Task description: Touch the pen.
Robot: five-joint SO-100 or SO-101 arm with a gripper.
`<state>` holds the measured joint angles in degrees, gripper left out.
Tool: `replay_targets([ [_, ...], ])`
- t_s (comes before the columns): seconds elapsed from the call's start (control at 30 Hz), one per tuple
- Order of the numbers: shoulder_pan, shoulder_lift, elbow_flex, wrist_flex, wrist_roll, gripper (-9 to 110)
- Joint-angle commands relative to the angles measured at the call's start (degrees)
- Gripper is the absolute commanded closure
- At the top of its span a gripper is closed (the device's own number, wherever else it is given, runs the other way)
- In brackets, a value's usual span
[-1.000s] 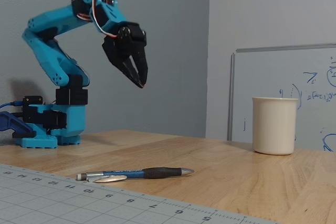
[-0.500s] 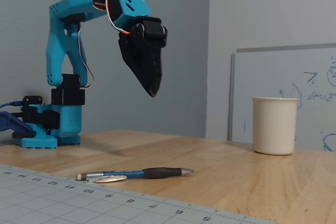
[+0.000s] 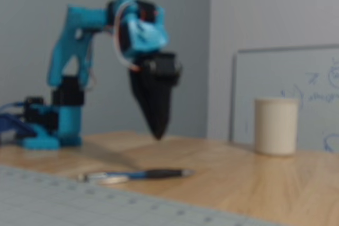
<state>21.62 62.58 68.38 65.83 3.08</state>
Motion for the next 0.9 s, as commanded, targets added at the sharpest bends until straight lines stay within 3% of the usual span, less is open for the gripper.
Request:
replay_targets([
  [0.0, 0.35, -0.79, -7.38, -0.97, -0.18, 101],
  [0.87, 0.62, -12.04, -16.17, -0.35, -0.18, 101],
])
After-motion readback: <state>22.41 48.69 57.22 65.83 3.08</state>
